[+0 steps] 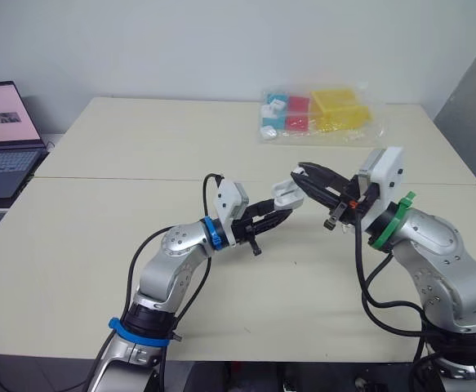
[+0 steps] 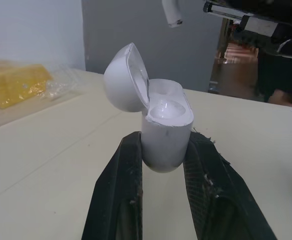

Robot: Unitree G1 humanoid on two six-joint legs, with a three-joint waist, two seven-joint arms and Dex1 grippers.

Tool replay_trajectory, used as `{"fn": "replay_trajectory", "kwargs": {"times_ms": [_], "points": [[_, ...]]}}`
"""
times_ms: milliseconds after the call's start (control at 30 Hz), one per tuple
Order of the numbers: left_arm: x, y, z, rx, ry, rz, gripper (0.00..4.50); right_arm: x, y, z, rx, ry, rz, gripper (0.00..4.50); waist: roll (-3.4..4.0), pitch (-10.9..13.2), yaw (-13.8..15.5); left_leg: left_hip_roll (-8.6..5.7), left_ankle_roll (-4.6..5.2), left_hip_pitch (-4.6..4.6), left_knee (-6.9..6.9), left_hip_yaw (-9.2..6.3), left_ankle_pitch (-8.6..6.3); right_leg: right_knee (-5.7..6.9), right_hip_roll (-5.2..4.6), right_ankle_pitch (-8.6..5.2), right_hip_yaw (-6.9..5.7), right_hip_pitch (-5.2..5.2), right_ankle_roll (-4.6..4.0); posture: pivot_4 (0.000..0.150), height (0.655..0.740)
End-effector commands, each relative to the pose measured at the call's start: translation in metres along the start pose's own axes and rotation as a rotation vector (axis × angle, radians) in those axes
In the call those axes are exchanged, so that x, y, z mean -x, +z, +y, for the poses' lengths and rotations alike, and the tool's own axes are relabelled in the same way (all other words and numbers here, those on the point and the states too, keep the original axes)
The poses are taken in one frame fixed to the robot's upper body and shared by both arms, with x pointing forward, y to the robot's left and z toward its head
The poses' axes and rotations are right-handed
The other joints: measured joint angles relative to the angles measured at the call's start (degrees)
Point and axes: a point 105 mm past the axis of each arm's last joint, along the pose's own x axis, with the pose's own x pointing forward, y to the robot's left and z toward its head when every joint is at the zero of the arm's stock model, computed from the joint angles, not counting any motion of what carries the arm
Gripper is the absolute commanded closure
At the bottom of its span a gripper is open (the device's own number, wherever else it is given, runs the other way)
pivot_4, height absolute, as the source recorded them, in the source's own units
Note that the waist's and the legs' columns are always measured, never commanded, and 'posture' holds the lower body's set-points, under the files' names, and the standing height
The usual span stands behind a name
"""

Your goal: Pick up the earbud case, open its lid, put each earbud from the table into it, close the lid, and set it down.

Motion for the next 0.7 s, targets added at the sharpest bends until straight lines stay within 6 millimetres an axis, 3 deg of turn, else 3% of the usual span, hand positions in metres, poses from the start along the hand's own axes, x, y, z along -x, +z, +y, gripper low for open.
{"fn": "replay_trajectory", "kwargs": {"times_ms": [33, 333, 700], "points": [[-0.003, 0.023, -0.003, -0.051, -0.021, -0.064, 3.74, 0.0, 0.009, -0.001, 0.057, -0.02, -0.05, 4.12, 0.0, 0.0, 0.0, 0.0, 0.0, 0.0, 0.0, 0.0, 0.0, 0.0, 0.0, 0.0, 0.0, 0.0, 0.0, 0.15, 0.7345], [-0.002, 0.028, 0.001, -0.045, -0.008, -0.063, 3.74, 0.003, -0.007, 0.009, 0.042, 0.0, -0.025, 4.12, 0.0, 0.0, 0.02, 0.0, 0.0, -0.01, -0.02, -0.01, 0.0, -0.03, -0.01, -0.01, 0.0, 0.0, -0.01, 0.15, 0.7345], [-0.002, 0.028, -0.002, -0.031, -0.02, -0.06, 3.74, 0.01, -0.028, 0.009, 0.069, -0.022, -0.003, 4.12, 0.0, 0.0, 0.02, 0.0, 0.0, 0.0, -0.02, 0.01, 0.0, -0.03, 0.0, -0.01, 0.01, 0.0, -0.01, 0.15, 0.7345]]}}
